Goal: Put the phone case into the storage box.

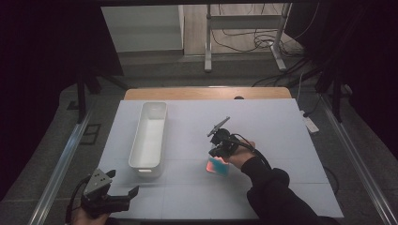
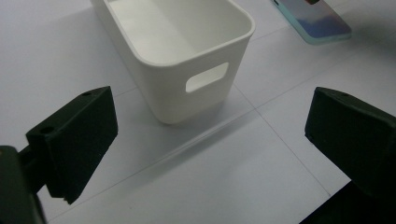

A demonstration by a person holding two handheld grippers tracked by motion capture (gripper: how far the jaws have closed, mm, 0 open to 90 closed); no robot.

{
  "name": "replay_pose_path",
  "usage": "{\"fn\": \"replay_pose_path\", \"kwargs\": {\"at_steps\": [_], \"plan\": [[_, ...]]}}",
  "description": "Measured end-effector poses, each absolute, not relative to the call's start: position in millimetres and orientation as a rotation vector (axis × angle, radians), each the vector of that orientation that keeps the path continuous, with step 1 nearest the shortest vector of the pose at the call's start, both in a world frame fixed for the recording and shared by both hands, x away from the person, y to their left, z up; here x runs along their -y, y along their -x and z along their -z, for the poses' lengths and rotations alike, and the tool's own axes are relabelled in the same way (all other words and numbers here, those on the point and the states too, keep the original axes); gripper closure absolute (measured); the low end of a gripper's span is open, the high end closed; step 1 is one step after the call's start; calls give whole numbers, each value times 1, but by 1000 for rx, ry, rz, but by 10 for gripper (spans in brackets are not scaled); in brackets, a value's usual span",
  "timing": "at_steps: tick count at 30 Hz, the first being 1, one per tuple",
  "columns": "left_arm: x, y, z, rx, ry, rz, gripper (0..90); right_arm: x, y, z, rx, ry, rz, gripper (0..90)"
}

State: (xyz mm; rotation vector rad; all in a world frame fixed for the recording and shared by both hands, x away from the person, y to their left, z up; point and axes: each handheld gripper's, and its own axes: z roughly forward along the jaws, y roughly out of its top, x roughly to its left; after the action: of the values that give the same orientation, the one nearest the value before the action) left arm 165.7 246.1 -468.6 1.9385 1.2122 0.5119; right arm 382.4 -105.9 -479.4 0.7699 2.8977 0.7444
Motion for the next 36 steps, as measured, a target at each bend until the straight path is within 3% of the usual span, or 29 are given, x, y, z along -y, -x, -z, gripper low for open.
{"fn": "replay_pose_path", "kwargs": {"at_steps": [36], "plan": [[-247,-166,469,-1213,-1938,-510,34,77,-370,508,-2994,-677,-668,891]]}}
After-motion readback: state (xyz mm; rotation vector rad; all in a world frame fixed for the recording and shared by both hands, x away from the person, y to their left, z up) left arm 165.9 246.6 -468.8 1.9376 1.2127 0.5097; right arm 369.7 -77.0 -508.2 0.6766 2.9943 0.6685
